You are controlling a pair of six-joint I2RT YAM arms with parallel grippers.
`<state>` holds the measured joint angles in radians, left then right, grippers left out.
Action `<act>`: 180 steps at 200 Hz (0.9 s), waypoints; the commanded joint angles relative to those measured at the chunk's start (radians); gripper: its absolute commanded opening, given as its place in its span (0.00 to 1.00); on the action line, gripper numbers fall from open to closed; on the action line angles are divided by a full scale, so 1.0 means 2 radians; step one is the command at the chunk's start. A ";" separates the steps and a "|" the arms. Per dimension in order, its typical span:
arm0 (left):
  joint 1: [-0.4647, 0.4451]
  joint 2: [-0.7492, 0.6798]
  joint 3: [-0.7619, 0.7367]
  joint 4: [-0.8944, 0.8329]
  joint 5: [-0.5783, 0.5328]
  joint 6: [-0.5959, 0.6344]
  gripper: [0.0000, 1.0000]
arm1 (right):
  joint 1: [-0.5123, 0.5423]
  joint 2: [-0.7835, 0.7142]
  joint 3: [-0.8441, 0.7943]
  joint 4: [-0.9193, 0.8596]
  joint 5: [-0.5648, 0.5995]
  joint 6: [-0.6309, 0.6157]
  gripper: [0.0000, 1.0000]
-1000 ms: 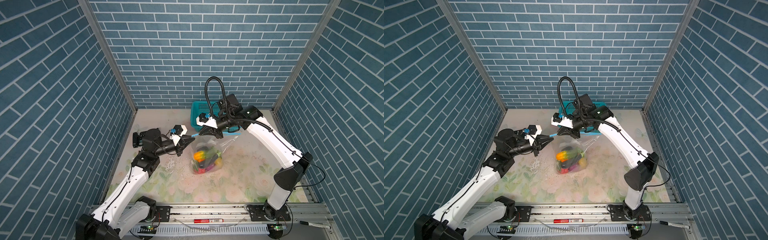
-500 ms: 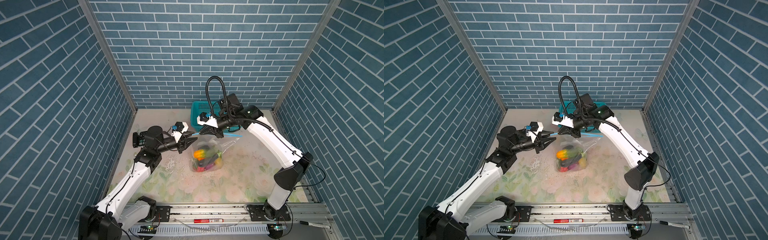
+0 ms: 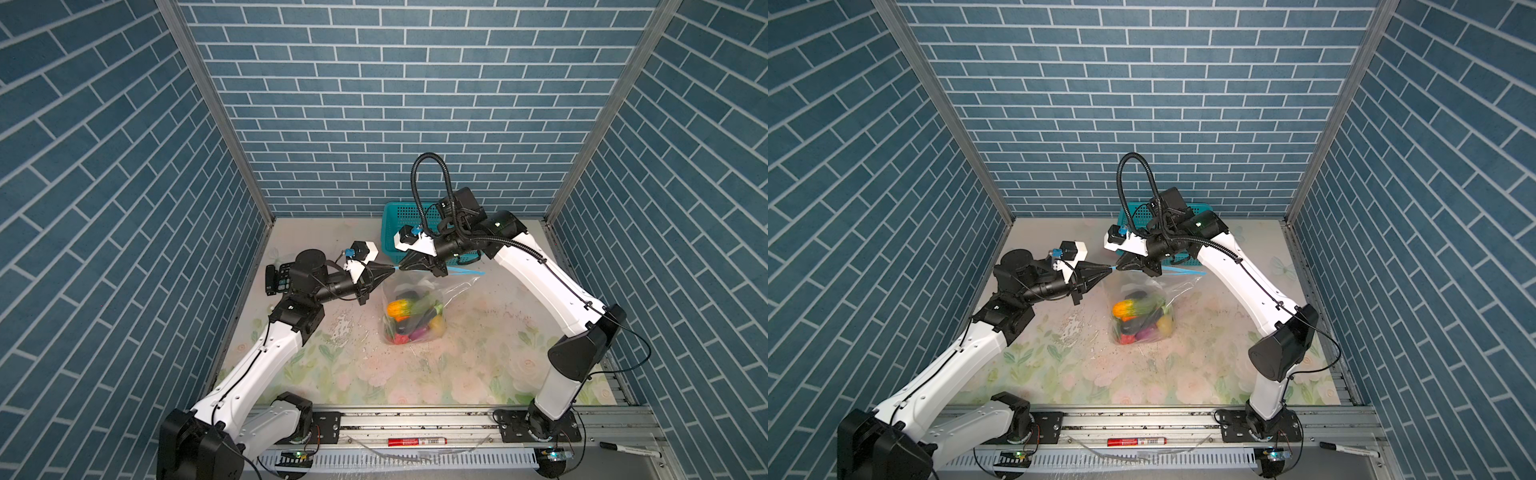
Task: Place the food in the zip-top bag and seal the zipper
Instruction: 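Close the right gripper on the yellow slider beside the left gripper, then slide the yellow slider along the zipper with the right gripper, away from the left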
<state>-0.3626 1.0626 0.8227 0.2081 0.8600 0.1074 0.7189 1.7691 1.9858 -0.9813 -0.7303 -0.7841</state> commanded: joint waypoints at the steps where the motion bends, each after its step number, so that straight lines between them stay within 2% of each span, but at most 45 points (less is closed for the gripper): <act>1: -0.003 -0.001 0.015 0.008 0.013 0.000 0.01 | 0.002 -0.003 0.015 -0.009 -0.015 -0.010 0.03; 21: -0.004 -0.004 0.015 0.003 0.013 0.002 0.00 | 0.005 -0.003 0.015 -0.007 -0.005 -0.001 0.06; 35: -0.004 -0.007 0.013 0.003 0.013 0.003 0.00 | 0.008 -0.001 0.018 -0.006 0.021 0.017 0.12; 48: -0.004 -0.010 0.011 0.003 0.012 0.003 0.00 | 0.012 0.004 0.030 -0.028 0.043 0.017 0.18; 93: -0.004 -0.009 0.011 0.005 0.011 0.004 0.00 | 0.024 0.028 0.091 -0.102 0.076 0.000 0.28; 119: -0.004 -0.010 0.010 0.005 0.011 0.004 0.00 | 0.030 0.034 0.103 -0.110 0.087 -0.004 0.31; 153: -0.005 -0.013 0.010 0.002 0.010 0.004 0.00 | 0.047 0.059 0.146 -0.156 0.133 -0.017 0.34; 180: -0.004 -0.012 0.009 0.003 0.010 0.004 0.00 | 0.056 0.088 0.199 -0.198 0.164 -0.021 0.31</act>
<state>-0.3656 1.0592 0.8246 0.1970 0.8616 0.1066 0.8146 1.9007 2.2902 -1.2503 -0.4759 -0.7731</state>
